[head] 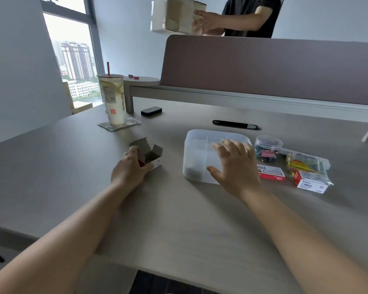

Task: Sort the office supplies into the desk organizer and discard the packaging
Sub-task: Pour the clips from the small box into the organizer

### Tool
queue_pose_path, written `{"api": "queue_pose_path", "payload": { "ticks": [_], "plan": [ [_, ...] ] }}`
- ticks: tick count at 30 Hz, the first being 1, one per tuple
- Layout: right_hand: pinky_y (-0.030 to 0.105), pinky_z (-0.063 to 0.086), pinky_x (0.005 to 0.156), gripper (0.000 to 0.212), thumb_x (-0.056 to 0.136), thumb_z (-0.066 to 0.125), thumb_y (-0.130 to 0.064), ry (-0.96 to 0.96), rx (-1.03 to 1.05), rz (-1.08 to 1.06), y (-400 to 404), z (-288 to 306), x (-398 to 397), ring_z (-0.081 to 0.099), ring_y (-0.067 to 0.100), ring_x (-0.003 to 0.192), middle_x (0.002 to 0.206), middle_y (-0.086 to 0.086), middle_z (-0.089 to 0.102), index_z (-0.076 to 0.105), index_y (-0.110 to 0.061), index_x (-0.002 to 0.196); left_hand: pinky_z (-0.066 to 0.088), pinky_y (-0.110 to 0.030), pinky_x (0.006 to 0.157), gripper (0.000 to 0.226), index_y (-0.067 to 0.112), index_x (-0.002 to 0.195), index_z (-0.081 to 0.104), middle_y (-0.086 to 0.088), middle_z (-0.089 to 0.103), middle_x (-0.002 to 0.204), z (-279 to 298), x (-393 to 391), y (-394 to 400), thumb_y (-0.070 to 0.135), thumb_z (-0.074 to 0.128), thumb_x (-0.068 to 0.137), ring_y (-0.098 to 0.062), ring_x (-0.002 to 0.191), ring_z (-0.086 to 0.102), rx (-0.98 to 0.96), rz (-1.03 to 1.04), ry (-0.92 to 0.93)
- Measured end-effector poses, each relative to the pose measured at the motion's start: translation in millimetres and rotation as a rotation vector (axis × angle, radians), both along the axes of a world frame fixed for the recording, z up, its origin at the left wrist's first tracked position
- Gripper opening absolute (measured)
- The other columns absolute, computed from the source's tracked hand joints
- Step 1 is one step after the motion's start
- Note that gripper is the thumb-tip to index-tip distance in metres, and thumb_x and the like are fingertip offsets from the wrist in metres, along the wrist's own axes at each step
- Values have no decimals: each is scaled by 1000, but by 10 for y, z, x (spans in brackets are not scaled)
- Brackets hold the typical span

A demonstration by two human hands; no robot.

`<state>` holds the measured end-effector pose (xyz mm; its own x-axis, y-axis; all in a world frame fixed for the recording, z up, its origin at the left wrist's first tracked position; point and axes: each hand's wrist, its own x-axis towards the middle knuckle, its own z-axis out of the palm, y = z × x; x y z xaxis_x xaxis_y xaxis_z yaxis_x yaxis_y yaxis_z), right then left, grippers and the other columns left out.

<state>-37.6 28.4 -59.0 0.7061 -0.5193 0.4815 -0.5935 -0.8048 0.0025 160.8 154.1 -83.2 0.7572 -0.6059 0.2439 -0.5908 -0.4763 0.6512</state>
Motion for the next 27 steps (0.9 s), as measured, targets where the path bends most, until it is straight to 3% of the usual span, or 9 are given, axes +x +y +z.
{"api": "queue_pose_path", "payload": {
  "ticks": [2, 5, 9, 12, 15, 18, 21, 23, 27],
  "plan": [
    [56, 27, 103, 60, 72, 60, -36, -17, -50, 5, -12, -41, -87, 47, 41, 121, 127, 23, 52, 45, -9, 124, 38, -41, 97, 72, 11, 136, 29, -20, 43, 133, -34, 10, 36, 28, 67, 77, -35, 119, 43, -19, -8, -15],
    [50, 23, 103, 61, 73, 55, -35, -82, -43, 6, -35, -139, -384, 42, 42, 124, 133, 24, 46, 36, -14, 126, 32, -47, 105, 81, 12, 138, 26, -20, 32, 142, -28, -67, 115, 28, 71, 73, -35, 128, 31, -61, -38, -135],
    [45, 18, 111, 66, 77, 41, -41, -113, 84, -100, -130, -225, -862, 27, 38, 134, 145, 20, 31, 34, -11, 135, 28, -44, 107, 67, 7, 131, 40, -16, 30, 145, 28, -445, 188, 22, 71, 73, -35, 132, 27, -77, -181, -288],
    [40, 12, 113, 61, 85, 46, -34, -126, 192, -236, -325, -227, -1098, 17, 30, 138, 150, 12, 22, 27, -13, 139, 30, -42, 107, 58, 14, 128, 46, -10, 34, 144, 17, -791, 168, 26, 67, 75, -29, 133, 29, 4, -415, -286],
    [41, 15, 113, 58, 85, 51, -30, -76, 224, -385, -547, -265, -1319, 19, 31, 137, 150, 12, 22, 30, -16, 137, 26, -35, 112, 59, 26, 132, 39, 1, 28, 148, -15, -1050, 82, 42, 58, 79, -18, 135, 26, 233, -639, -243],
    [44, 17, 113, 58, 87, 47, -35, -4, 307, -497, -644, -312, -1460, 20, 32, 137, 150, 12, 21, 28, -16, 137, 18, -29, 112, 62, 30, 136, 31, 5, 23, 150, -22, -1160, -7, 50, 51, 81, -14, 137, 21, 392, -717, -296],
    [43, 21, 110, 54, 87, 47, -33, -2, 285, -497, -649, -317, -1479, 31, 33, 132, 145, 12, 32, 32, -14, 135, 16, -27, 112, 66, 31, 136, 31, 6, 25, 149, -19, -1152, -40, 58, 49, 79, -13, 137, 21, 429, -725, -316],
    [42, 25, 106, 47, 86, 50, -29, -18, 246, -501, -620, -293, -1481, 37, 35, 125, 138, 16, 40, 40, -13, 129, 16, -27, 111, 79, 32, 135, 32, 6, 27, 148, -16, -1149, -39, 72, 41, 67, -12, 136, 22, 441, -728, -309],
    [40, 34, 99, 37, 85, 54, -26, -90, 275, -431, -560, -260, -1503, 43, 36, 118, 129, 18, 45, 48, -8, 117, 16, -28, 111, 87, 34, 134, 32, 7, 27, 147, -23, -1149, -50, 77, 32, 59, -13, 136, 21, 440, -723, -308]
  ]
}}
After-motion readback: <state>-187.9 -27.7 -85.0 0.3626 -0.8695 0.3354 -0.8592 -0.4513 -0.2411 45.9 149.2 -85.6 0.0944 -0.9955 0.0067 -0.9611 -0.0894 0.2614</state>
